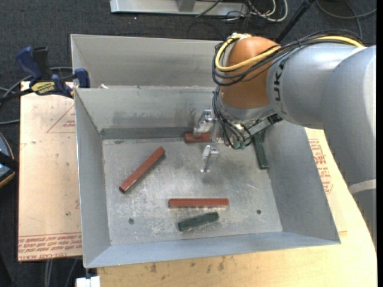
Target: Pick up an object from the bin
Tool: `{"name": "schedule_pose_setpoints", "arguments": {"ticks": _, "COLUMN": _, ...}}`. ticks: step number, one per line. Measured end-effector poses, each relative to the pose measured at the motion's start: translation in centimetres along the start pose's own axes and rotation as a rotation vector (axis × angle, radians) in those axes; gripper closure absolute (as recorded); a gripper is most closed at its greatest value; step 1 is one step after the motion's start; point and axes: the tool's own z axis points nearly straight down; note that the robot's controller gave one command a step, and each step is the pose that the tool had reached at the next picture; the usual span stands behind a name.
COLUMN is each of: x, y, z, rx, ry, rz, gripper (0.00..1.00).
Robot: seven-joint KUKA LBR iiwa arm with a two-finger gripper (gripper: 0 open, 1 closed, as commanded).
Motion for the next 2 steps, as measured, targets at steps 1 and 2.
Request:
{"name": "schedule_pose_setpoints", "arguments": {"ticks": 1, "x": -0.13, "y": 1.51, "z": 2.14, "rx": 0.001, "ry": 0.003, "rz": -0.041, "gripper": 1.0}}
{"name": "schedule_pose_setpoints", "arguments": {"ticks": 2, "x": -0.14, "y": 1.51, "z": 2.14, "rx": 0.001, "ry": 0.002, "rz": -0.041, "gripper": 1.0}}
